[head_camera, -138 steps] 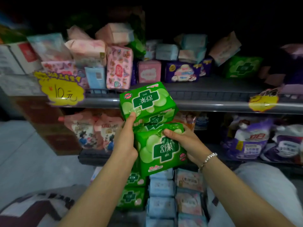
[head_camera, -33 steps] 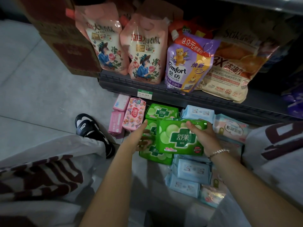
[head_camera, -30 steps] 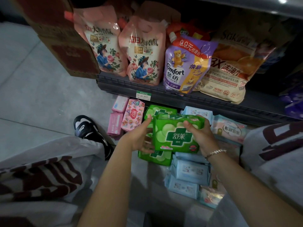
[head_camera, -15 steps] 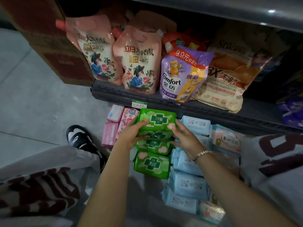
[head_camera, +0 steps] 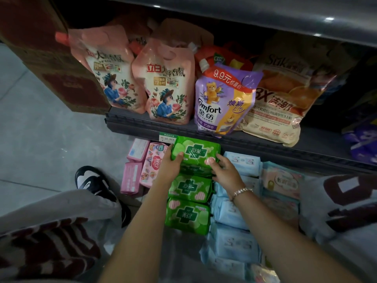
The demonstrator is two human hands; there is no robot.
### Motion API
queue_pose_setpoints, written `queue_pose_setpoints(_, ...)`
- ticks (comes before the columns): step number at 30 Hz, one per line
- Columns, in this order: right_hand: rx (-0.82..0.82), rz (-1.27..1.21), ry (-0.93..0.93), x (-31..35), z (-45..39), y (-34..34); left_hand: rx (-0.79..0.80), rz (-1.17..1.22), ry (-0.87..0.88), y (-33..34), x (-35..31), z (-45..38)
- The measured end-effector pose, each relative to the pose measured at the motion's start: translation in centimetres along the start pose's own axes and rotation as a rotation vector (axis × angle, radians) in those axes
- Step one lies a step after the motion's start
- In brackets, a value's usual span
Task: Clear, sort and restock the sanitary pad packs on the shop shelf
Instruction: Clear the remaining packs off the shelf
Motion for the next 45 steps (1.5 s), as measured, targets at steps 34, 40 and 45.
queue_pose_setpoints(34, -1.316, 0.344, -0.825, 18.3, 17.1, -43.6, 0.202, -0.702, 1.308, 29.2, -46.0, 9.0)
queue_pose_setpoints(40, -1.296, 0.438, -0.795, 21.7, 12.1, -50.8, 0.182, -0.713, 1.205, 37.3, -50.9, 3.8)
queue_pose_setpoints(45, -1.073, 0.55, -0.658, 26.3, 7.8, -55.7, 0.05, -0.728, 1.31, 41.2, -55.4, -1.1)
Point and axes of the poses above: each hand's wrist, its own z-axis away from the middle knuckle, its own y-axis out of the palm, x = y × z, the point moved 3 cm from there along -z, towards the middle knuckle, and after that the axes turned 14 degrees about y, right-handed, at the moved point
